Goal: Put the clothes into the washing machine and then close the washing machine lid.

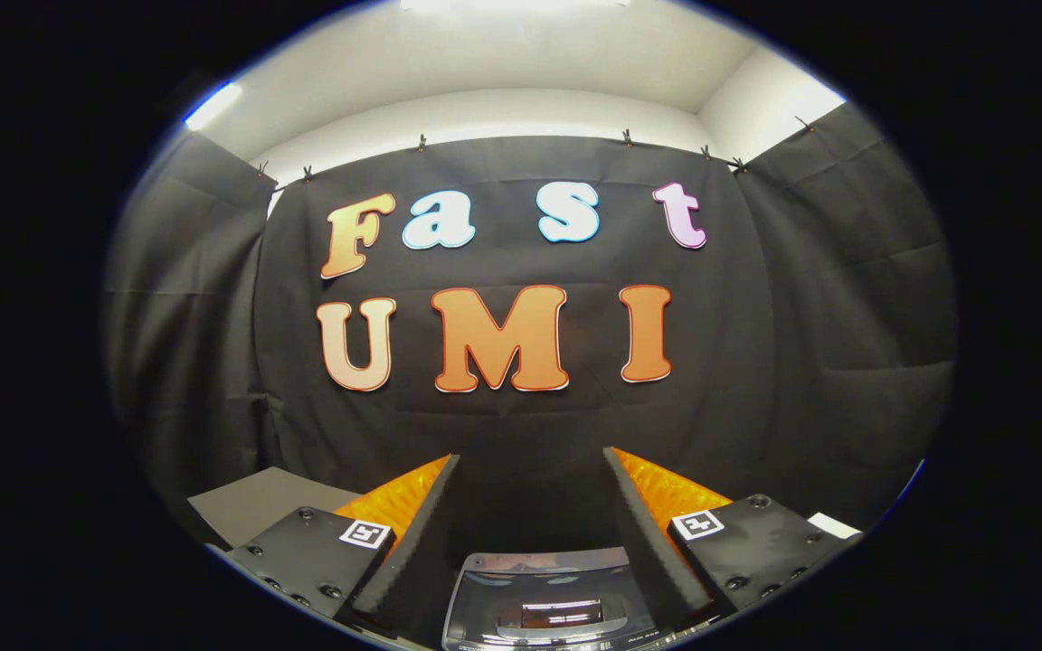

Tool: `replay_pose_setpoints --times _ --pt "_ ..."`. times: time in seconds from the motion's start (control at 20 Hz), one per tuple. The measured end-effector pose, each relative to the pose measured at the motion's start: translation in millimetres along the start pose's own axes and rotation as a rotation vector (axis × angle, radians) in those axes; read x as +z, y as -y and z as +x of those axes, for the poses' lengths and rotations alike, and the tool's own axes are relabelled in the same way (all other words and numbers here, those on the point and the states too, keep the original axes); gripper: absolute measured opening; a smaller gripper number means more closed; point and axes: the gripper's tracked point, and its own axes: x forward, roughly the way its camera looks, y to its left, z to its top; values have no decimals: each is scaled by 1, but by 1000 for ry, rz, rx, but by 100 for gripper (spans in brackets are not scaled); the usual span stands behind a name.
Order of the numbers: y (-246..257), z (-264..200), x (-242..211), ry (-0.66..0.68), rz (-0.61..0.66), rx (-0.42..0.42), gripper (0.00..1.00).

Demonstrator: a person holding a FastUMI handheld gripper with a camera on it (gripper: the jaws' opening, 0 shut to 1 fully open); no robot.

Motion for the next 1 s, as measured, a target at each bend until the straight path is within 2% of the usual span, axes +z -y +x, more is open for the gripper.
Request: replay_pose_setpoints --times 0.45,1.0 --pt "-4 -8 17 30 -66 1 96" --pt "-11 -11 5 14 -74 13 96"
